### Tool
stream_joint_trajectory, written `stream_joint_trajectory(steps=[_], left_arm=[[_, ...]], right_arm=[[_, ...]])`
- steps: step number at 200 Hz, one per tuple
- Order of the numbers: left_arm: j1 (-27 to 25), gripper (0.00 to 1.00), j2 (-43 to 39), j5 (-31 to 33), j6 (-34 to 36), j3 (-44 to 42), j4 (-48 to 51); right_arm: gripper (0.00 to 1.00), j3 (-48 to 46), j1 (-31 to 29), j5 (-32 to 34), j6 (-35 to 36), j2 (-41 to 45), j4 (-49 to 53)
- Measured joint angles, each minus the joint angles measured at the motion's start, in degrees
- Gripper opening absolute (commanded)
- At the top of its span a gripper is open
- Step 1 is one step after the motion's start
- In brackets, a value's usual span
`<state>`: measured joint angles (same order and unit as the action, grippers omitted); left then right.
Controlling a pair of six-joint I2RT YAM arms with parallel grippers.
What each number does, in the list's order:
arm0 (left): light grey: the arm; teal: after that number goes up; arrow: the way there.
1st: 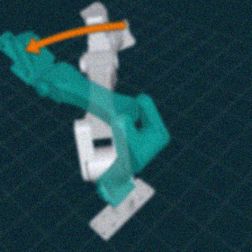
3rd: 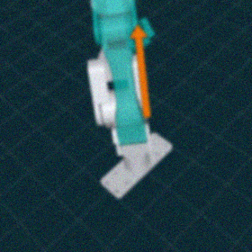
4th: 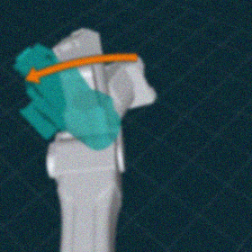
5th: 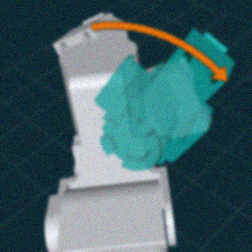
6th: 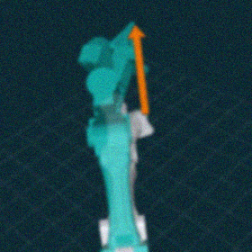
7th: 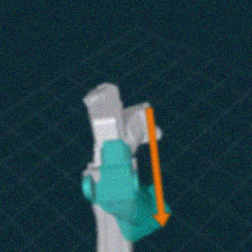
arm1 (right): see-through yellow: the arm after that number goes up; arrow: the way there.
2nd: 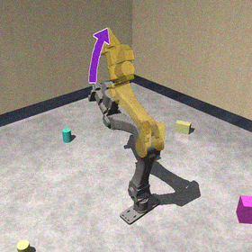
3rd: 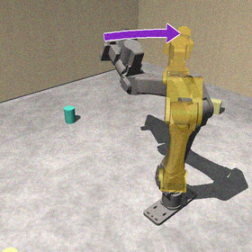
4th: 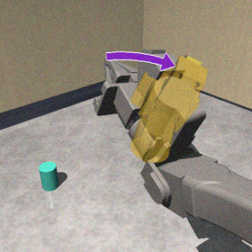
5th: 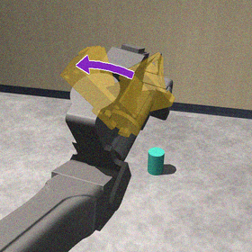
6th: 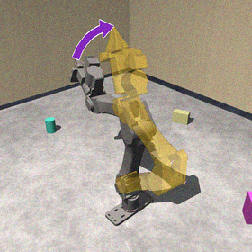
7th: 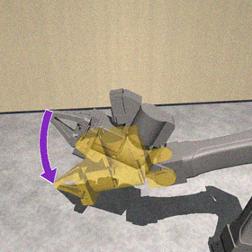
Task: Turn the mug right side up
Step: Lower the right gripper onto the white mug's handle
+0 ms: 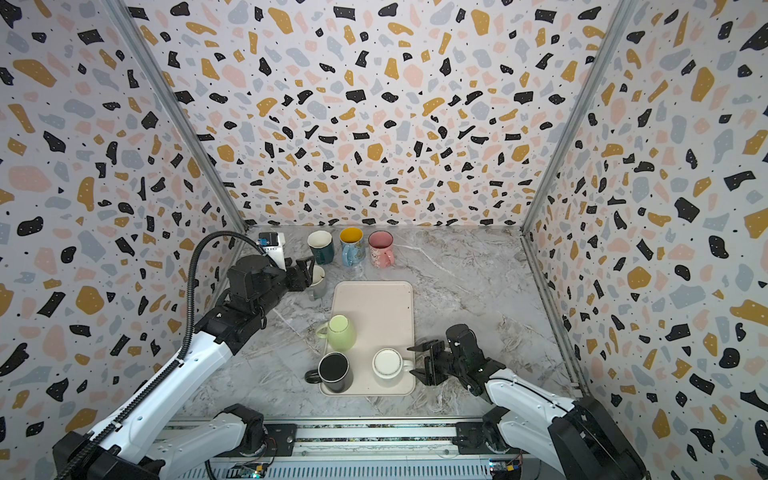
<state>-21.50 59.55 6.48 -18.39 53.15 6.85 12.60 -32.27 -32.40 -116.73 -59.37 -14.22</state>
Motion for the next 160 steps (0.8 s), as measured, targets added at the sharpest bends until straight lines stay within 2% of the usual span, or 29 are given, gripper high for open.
stream_joint_trajectory(steps=[32,74,160], left_arm=[[0.0,0.68,0.0,0.07,0.39,0.0,0.0],[0.0,0.68,0.04,0.07,0.76,0.0,0.0],[0.0,0.69,0.5,0.24,1.07,0.0,0.02]], right_arm=[[0.5,0.0,0.0,1.49,-0.92,0.42,-1.18],[0.48,0.0,0.0,3.5,-1.97,0.55,-3.48],[0.39,0.0,-0.66,4.48,-2.8,-8.02,-13.07]])
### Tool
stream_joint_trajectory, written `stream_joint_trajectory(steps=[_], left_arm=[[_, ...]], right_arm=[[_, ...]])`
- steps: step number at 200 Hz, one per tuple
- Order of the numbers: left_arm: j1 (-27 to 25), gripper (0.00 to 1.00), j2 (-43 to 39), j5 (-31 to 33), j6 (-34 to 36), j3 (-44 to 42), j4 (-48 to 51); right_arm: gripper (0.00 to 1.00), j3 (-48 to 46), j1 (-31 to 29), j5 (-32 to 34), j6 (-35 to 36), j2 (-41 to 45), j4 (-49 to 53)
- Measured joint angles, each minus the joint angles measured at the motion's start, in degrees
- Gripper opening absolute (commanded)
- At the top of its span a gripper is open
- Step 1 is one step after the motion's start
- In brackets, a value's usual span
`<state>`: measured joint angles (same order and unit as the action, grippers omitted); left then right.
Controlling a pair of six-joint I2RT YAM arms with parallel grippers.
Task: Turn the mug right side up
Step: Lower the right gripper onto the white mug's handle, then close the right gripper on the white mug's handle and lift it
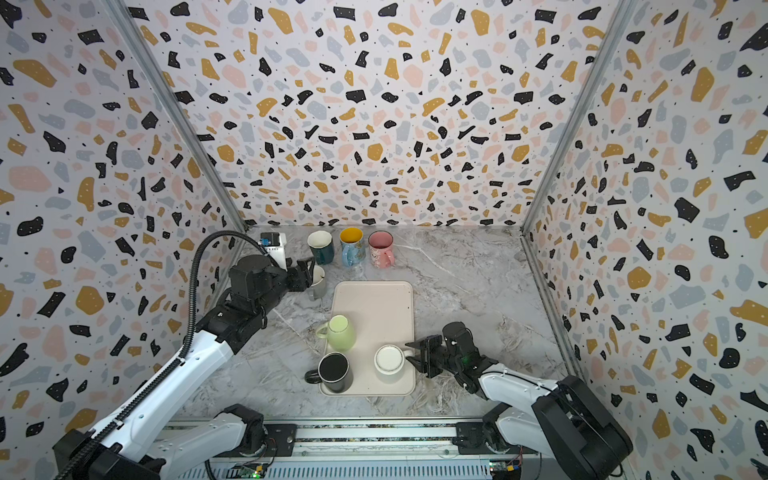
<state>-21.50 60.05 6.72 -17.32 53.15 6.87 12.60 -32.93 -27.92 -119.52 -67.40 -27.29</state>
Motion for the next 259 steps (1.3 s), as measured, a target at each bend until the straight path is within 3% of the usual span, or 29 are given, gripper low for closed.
stream_joint_trajectory(steps=[84,134,162,193,222,259], left_arm=[[0.0,0.69,0.92,0.26,0.2,0.0,0.07],[0.0,0.69,0.94,0.28,0.22,-0.09,0.26],[0.0,0.69,0.94,0.48,0.24,-0.09,0.68],[0.0,0.69,0.94,0.83,0.39,-0.09,0.85],[0.0,0.69,0.94,0.92,0.63,-0.09,0.9],[0.0,0.69,1.29,0.66,1.09,0.92,1.64]], right_arm=[[0.35,0.24,0.0,0.48,-0.2,-7.32,-8.66],[0.16,0.87,0.0,0.24,-0.85,-9.92,-12.39],[0.0,1.07,0.0,-0.15,-0.83,-10.84,-14.47],[0.0,1.07,0.0,-0.57,-0.5,-11.54,-15.65],[0.0,2.12,0.04,-1.11,3.02,-11.96,-16.41],[0.0,9.27,0.92,-2.95,13.77,-12.94,-15.61]])
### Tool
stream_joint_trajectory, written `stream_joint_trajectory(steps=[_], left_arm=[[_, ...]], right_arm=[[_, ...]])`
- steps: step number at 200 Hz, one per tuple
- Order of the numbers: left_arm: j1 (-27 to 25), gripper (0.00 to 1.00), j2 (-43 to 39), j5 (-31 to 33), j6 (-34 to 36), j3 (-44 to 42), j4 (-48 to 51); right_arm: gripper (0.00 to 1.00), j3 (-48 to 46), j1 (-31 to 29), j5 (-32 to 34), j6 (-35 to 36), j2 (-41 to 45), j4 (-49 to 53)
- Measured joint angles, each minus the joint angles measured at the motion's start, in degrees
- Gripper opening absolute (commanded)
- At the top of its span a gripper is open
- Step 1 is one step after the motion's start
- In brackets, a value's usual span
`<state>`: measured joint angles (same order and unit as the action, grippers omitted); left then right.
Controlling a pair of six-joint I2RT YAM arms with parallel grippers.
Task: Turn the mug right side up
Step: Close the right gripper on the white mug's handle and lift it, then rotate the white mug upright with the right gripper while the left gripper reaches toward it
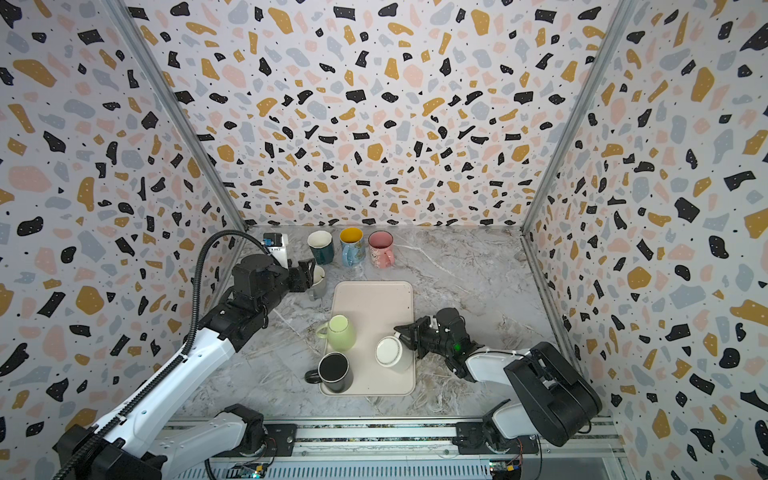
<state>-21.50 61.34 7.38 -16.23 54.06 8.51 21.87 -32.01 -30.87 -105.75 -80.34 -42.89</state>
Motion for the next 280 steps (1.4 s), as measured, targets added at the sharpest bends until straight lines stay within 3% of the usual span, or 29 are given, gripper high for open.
stream_joint_trajectory(steps=[57,98,132,161,195,239,280], left_arm=[[0.0,0.68,1.51,-4.44,0.13,6.21,0.9],[0.0,0.67,4.2,-8.57,0.13,10.86,2.82],[0.0,0.64,9.57,-14.1,1.11,17.97,7.87],[0.0,0.63,13.49,-19.93,3.34,23.1,13.51],[0.0,0.62,15.34,-26.73,6.6,27.1,20.33],[-0.07,0.58,16.41,-32.46,10.88,29.9,28.89],[-1.22,0.58,17.27,-35.69,13.33,30.1,34.93]], right_arm=[[0.0,15.61,0.66,-3.54,21.35,-0.07,8.87],[0.0,25.4,0.11,-3.89,41.9,-0.07,22.43],[0.0,32.61,-2.99,-0.35,61.0,-0.04,32.33],[0.0,38.03,-10.47,5.64,80.39,0.37,39.89],[0.0,40.22,-17.29,9.33,98.27,2.43,44.19],[0.0,40.22,-20.31,16.61,115.19,5.07,46.12],[0.0,40.19,-22.12,21.97,124.87,5.27,46.23]])
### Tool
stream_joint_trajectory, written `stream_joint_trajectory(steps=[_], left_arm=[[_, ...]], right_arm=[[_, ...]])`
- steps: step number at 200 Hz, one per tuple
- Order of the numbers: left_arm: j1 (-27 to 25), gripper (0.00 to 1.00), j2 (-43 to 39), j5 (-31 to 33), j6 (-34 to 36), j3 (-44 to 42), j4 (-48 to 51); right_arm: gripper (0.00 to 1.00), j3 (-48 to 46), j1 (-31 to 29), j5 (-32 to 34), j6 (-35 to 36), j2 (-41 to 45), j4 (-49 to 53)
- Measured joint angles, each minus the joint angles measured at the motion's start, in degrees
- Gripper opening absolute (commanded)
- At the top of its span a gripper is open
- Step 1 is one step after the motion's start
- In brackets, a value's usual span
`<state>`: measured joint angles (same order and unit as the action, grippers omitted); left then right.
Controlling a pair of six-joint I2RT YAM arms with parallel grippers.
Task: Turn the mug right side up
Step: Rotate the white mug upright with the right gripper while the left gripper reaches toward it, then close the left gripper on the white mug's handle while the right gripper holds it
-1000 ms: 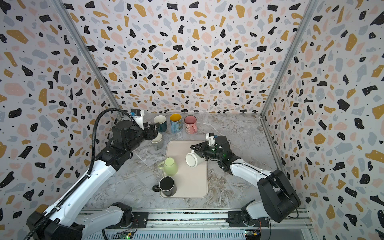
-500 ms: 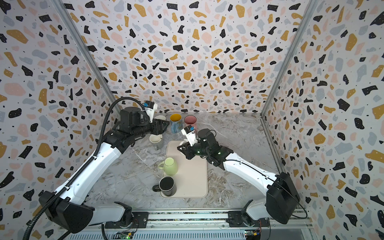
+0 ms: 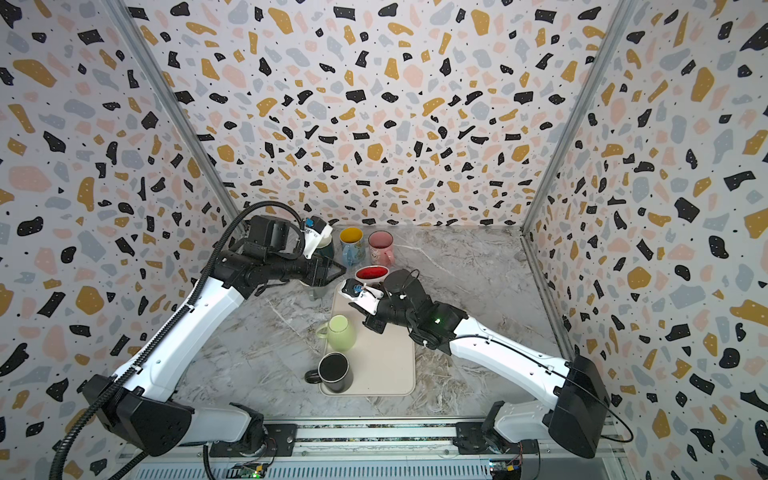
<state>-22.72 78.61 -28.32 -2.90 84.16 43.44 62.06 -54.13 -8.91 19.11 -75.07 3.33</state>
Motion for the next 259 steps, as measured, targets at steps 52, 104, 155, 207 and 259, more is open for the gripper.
stream_joint_trajectory(steps=[52,104,155,207,259], left_arm=[[-1.9,0.58,0.0,-2.8,1.05,0.0,2.91],[-3.69,0.58,0.17,-5.25,1.22,0.0,3.06],[-5.18,0.58,1.7,-6.12,1.2,0.0,3.06],[-5.29,0.55,2.71,-6.19,0.57,0.0,2.71],[-5.4,0.44,3.78,-7.56,-0.02,-0.17,2.19]], right_arm=[[0.0,0.0,-0.37,3.32,5.62,-1.31,0.07],[0.0,0.0,-0.37,4.57,7.19,-1.9,0.07],[0.0,0.0,-0.37,4.52,7.74,-1.9,-0.37],[0.0,0.0,-0.52,4.2,7.98,-1.9,-1.25],[0.0,-0.17,-0.76,4.24,8.35,-1.9,-1.29]])
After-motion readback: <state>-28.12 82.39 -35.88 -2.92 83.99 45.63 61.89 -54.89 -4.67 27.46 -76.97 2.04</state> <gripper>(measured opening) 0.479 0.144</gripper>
